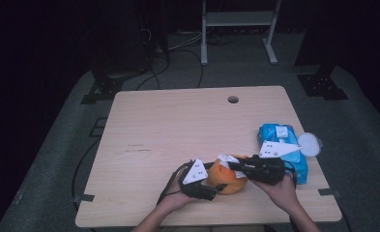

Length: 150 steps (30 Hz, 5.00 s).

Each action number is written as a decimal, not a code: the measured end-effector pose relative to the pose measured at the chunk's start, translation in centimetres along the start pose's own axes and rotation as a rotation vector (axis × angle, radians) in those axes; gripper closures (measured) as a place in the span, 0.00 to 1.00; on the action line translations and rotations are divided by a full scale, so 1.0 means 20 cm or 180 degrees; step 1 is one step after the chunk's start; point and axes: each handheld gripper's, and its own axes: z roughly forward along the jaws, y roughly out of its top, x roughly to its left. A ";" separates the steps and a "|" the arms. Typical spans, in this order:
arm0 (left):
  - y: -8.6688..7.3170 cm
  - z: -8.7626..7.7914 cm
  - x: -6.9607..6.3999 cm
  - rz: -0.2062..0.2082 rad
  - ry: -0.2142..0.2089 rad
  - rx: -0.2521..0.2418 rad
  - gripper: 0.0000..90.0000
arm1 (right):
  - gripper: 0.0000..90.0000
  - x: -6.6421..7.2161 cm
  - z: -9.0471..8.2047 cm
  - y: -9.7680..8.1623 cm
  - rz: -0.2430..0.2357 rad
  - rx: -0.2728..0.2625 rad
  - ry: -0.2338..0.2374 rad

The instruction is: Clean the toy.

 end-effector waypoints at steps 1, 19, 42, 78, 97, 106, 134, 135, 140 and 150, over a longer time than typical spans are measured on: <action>0.01 -0.01 -0.01 0.0036 0.0025 0.0001 0.34 | 0.88 0.02 0.01 0.02 -0.0034 -0.0038 0.0059; 0.06 -0.09 0.00 0.0154 0.0152 0.0205 0.34 | 0.88 -0.07 0.02 -0.03 0.0082 0.0002 -0.0089; 0.07 -0.08 0.00 -0.0170 -0.0574 0.0259 0.23 | 0.87 -0.09 0.02 -0.12 0.0131 0.0349 0.0166; 0.09 -0.05 -0.01 -0.0243 -0.0377 0.0040 0.52 | 0.87 -0.12 -0.02 -0.17 0.0106 0.0375 0.0333; 0.05 -0.11 0.01 -0.0089 -0.0250 0.0205 0.44 | 0.87 -0.10 0.04 -0.18 -0.0078 0.0613 -0.0029; 0.10 -0.13 0.01 -0.0051 -0.0585 0.0360 0.29 | 0.87 -0.05 0.07 -0.17 -0.0074 0.0591 0.0267; 0.15 -0.11 0.20 0.0069 0.0374 0.0450 0.48 | 0.87 -0.22 -0.08 -0.20 0.0179 0.0557 -0.0124; 0.16 -0.10 0.23 0.0074 0.0443 0.0467 0.48 | 0.87 -0.21 -0.07 -0.21 0.0171 0.0625 -0.0144; 0.16 -0.09 0.36 -0.0082 0.0683 0.0365 0.47 | 0.87 -0.22 -0.02 -0.21 0.0179 0.0718 -0.0229; 0.09 -0.03 0.43 -0.0287 0.0711 0.0395 0.41 | 0.69 -0.26 -0.03 -0.23 0.0327 0.0710 -0.0442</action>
